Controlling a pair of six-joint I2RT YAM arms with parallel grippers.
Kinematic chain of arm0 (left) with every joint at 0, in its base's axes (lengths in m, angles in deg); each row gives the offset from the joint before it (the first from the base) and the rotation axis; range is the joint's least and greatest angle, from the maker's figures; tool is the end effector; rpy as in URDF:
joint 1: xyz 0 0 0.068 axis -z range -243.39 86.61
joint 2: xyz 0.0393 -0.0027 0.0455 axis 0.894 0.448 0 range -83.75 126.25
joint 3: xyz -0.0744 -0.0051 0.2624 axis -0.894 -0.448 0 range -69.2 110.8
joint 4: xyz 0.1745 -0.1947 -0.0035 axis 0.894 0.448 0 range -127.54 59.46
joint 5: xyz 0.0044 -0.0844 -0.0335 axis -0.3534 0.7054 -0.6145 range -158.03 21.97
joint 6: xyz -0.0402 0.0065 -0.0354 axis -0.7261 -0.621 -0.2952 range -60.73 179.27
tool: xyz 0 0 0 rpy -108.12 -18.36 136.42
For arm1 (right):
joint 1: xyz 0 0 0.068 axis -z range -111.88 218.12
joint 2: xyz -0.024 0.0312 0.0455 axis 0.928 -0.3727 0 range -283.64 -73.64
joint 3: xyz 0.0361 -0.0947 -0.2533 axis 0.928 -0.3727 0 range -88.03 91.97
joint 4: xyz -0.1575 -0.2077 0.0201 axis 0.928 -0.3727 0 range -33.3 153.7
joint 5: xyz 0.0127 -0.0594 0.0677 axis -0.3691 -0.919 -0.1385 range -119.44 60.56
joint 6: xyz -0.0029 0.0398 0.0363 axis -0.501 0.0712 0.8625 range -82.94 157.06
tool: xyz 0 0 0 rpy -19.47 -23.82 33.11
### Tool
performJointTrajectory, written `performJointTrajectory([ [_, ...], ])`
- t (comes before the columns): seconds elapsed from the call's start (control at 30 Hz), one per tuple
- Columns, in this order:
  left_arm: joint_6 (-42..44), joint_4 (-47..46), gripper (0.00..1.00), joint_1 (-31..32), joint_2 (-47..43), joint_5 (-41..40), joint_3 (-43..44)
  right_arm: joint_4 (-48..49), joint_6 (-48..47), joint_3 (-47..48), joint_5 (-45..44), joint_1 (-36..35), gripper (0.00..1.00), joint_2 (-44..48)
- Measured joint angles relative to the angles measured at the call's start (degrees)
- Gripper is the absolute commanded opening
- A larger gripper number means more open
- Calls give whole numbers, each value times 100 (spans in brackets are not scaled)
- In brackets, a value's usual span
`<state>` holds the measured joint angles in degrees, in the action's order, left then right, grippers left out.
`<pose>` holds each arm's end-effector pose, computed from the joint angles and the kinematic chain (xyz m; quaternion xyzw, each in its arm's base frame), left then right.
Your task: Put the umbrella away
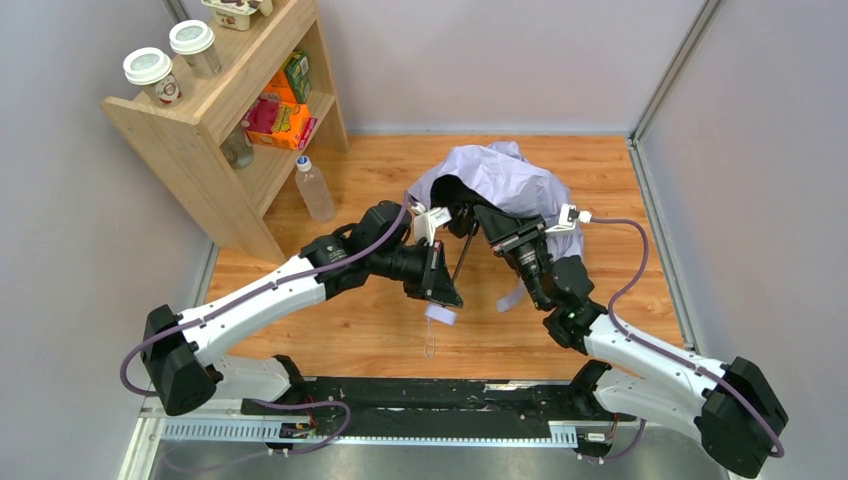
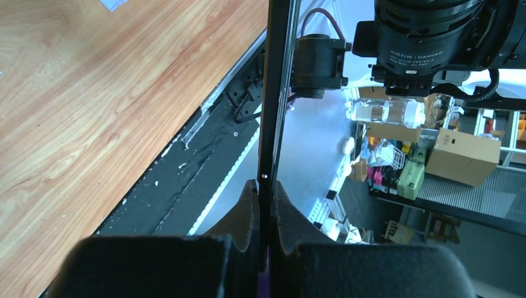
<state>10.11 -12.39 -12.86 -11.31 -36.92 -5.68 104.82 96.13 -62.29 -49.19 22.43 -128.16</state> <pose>0.1627 -0.2265 0.3279 0.1359 0.8493 -0.4980 0.1103 0.1592 0.1458 0.2861 0.2047 0.5980 0.5422 0.5537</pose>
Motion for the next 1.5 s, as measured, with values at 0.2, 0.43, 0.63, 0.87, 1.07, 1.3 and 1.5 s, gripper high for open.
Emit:
performJointTrajectory([
  [0.2,-109,-55,0,-48,7,111,0,223,109,-111,-55,-4,0,-46],
  [0.43,-236,81,0,-118,415,356,195,76,127,-195,-531,-90,0,-109],
  [0.63,-260,26,24,-170,446,616,186,-105,87,-177,-496,-55,0,-7],
  [0.87,-59,-1550,65,-756,-597,-564,-765,-1187,-492,490,3329,1480,0,-92],
  [1.07,885,-1145,63,-737,-2374,-839,-774,-1875,-1792,1578,6100,2741,0,-455],
  [1.3,1950,-22,77,-728,-3340,-1832,647,-839,-1899,1904,8126,2994,0,-791],
  [1.5,2061,90,77,-850,-2520,-2299,1600,269,-1005,1888,8959,3014,0,-1049],
])
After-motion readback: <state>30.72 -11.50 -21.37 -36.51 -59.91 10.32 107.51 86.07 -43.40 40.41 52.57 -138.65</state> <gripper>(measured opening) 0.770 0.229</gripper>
